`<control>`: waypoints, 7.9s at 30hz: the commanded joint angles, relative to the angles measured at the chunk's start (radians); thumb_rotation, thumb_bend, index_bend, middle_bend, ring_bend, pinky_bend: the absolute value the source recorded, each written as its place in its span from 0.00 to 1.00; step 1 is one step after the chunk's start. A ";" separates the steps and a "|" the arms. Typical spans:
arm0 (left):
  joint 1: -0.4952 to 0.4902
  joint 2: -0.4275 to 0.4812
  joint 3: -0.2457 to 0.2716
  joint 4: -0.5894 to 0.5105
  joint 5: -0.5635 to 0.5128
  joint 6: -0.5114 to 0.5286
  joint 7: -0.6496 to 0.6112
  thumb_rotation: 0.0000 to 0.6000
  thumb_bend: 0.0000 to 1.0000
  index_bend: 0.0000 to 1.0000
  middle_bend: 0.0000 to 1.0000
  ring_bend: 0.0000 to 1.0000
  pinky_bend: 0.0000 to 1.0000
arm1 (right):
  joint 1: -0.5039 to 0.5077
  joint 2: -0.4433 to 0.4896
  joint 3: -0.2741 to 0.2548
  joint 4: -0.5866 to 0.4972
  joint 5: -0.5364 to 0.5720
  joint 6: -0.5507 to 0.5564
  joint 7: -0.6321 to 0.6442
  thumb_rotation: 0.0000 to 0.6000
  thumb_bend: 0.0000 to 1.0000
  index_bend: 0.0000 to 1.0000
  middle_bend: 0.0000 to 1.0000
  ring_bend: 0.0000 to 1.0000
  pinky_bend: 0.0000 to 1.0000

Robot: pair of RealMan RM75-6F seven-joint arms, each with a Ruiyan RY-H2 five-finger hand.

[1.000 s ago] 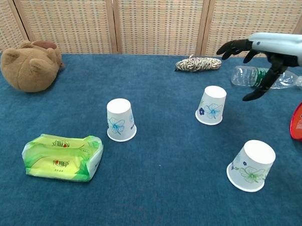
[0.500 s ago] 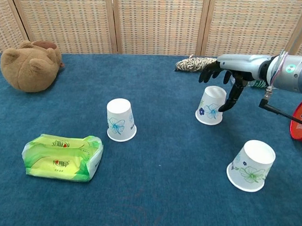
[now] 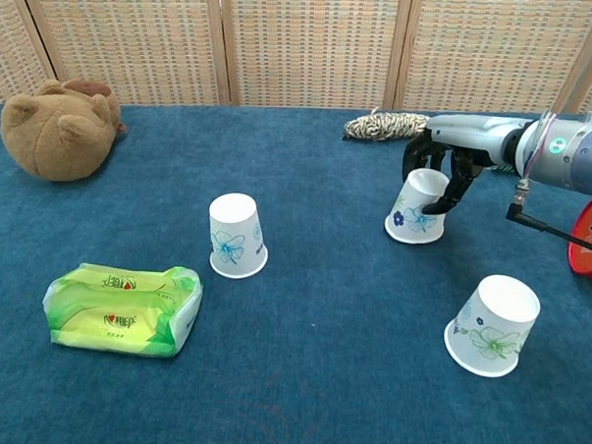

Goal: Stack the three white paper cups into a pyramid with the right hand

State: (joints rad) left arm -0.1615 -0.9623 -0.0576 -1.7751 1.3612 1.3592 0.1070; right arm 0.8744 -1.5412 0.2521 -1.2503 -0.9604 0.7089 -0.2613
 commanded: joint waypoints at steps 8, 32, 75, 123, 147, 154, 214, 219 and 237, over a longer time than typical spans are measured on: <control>0.000 0.006 0.006 -0.007 0.022 0.001 -0.010 1.00 0.10 0.00 0.00 0.00 0.00 | -0.056 0.158 -0.012 -0.281 -0.183 0.131 0.035 1.00 0.41 0.45 0.51 0.41 0.52; 0.019 0.028 0.022 -0.010 0.089 0.036 -0.063 1.00 0.10 0.00 0.00 0.00 0.00 | -0.028 0.133 -0.143 -0.574 -0.252 0.168 -0.424 1.00 0.41 0.45 0.51 0.41 0.52; 0.022 0.039 0.029 -0.012 0.107 0.033 -0.085 1.00 0.10 0.00 0.00 0.00 0.00 | 0.065 0.182 -0.305 -0.720 0.083 0.241 -0.675 1.00 0.32 0.23 0.16 0.15 0.16; -0.006 0.042 -0.004 0.020 0.010 -0.034 -0.124 1.00 0.10 0.00 0.00 0.00 0.00 | 0.392 -0.134 0.013 -0.199 0.341 0.038 -0.320 1.00 0.24 0.19 0.20 0.10 0.10; -0.011 0.045 -0.007 0.035 -0.003 -0.052 -0.148 1.00 0.10 0.00 0.00 0.00 0.00 | 0.425 -0.232 -0.043 -0.036 0.324 0.030 -0.299 1.00 0.36 0.48 0.53 0.43 0.51; -0.014 0.044 -0.005 0.036 0.000 -0.057 -0.145 1.00 0.10 0.00 0.00 0.00 0.00 | 0.393 -0.190 -0.035 -0.097 0.257 0.072 -0.266 1.00 0.39 0.50 0.54 0.43 0.51; 0.013 0.048 0.023 -0.004 0.093 0.013 -0.118 1.00 0.10 0.00 0.00 0.00 0.00 | -0.192 0.501 -0.315 -0.716 -0.451 0.309 -0.066 1.00 0.41 0.50 0.54 0.43 0.52; 0.011 0.048 0.023 -0.002 0.093 0.009 -0.120 1.00 0.10 0.00 0.00 0.00 0.00 | -0.195 0.488 -0.304 -0.704 -0.425 0.285 -0.087 1.00 0.41 0.50 0.54 0.43 0.52; 0.011 0.046 0.024 -0.007 0.091 0.008 -0.112 1.00 0.10 0.00 0.00 0.00 0.00 | -0.210 0.480 -0.271 -0.707 -0.440 0.264 -0.094 1.00 0.41 0.50 0.53 0.43 0.51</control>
State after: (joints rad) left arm -0.1509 -0.9158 -0.0335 -1.7819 1.4525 1.3673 -0.0047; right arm 0.6641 -1.0606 -0.0189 -1.9576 -1.4004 0.9736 -0.3545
